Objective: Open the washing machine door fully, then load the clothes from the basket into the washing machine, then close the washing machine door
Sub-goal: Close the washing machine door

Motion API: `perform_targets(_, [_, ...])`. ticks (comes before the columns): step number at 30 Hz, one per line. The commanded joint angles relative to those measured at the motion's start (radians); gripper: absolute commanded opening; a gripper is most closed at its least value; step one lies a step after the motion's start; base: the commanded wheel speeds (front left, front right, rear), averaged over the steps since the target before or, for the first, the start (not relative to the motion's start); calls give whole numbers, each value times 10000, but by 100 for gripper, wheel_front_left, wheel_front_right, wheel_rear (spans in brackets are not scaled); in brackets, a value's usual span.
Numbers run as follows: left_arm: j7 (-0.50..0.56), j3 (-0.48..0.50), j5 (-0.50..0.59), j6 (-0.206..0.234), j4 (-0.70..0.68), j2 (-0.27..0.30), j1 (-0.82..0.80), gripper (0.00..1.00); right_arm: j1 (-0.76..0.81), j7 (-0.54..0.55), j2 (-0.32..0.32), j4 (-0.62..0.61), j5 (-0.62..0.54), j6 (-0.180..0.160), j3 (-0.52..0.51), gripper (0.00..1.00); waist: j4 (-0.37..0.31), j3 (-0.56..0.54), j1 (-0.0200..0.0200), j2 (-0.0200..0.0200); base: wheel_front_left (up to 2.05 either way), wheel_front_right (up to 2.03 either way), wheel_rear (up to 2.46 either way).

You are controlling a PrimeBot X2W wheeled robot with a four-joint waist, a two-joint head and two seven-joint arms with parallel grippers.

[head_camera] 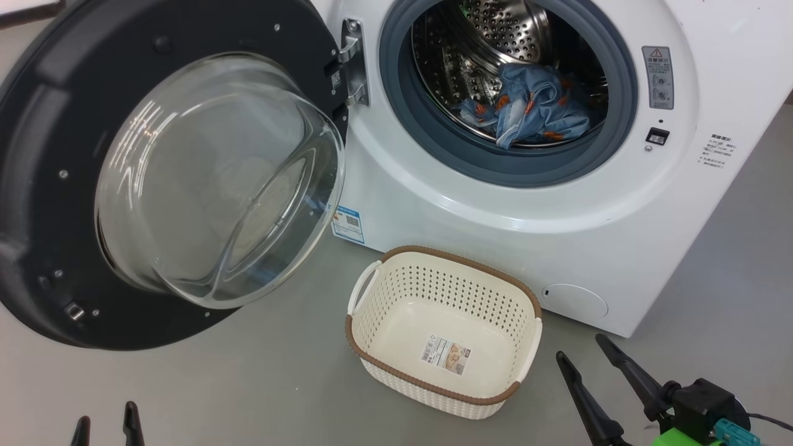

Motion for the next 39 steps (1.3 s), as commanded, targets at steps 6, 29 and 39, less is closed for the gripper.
perform_targets(6, [-53, 502, -42, -31, -361, 23, -119, 100, -714, -48, -208, -74, 136, 14, 446, 100, 57, 49, 0, -1, 0, 0, 0])
perform_targets(29, [-46, 2169, -4282, -31, -1775, 2755, -2900, 0, -453, -48, -194, -145, 40, 14, 133, 100, 105, 361, 0, -1, 0, 0, 0])
perform_targets(39, [1864, 1710, -8370, -31, 1077, 4909, -5705, 0, -433, -48, -308, -226, -82, 14, -15, 100, 110, 696, 0, -1, 0, 0, 0])
